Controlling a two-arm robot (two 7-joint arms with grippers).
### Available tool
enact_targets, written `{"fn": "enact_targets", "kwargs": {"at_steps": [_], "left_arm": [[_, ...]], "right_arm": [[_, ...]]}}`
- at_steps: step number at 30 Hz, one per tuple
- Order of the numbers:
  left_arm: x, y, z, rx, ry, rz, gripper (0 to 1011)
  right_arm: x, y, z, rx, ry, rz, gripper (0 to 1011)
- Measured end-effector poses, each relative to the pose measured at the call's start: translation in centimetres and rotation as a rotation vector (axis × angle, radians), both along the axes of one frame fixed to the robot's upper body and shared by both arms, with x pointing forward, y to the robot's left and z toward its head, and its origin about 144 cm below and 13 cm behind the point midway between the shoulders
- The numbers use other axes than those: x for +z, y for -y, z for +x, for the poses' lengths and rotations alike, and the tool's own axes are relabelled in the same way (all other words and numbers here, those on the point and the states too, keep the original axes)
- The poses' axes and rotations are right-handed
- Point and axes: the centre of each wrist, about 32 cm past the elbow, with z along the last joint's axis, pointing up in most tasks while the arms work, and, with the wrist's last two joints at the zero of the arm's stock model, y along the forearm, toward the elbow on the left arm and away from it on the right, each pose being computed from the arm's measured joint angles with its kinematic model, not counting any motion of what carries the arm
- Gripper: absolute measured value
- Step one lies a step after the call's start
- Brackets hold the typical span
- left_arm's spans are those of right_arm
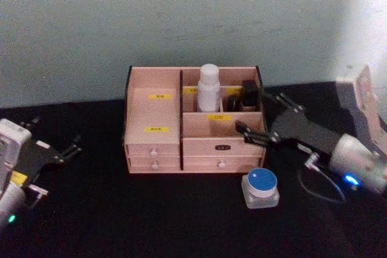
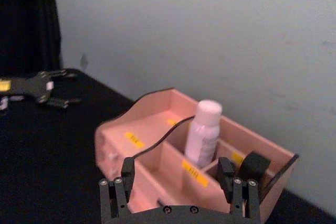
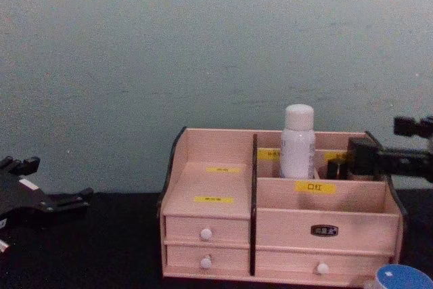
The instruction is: Pick up the facial cleanser and watermelon frost from the table and place them into the tiered storage box.
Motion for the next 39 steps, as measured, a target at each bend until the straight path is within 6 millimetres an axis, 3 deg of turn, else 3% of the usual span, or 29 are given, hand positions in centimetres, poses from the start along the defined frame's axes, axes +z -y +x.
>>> {"fn": "enact_targets", "kwargs": {"at_steps": [9, 17, 39], "left_arm": [[0.0, 0.0, 0.0, 0.0, 0.0, 0.0, 1001], [0.0, 0.0, 0.0, 0.0, 0.0, 0.0, 1001], [0.0, 0.0, 0.0, 0.0, 0.0, 0.0, 1001]], "right_arm": [[-0.1, 1.3, -2.9, 0.027, -0.067, -0.041, 1000], [-0.9, 1.9, -4.0, 0.012, -0.16, -0.071, 1000], [-2.8, 2.1, -3.5, -0.016, -0.327, -0.095, 1000]]}}
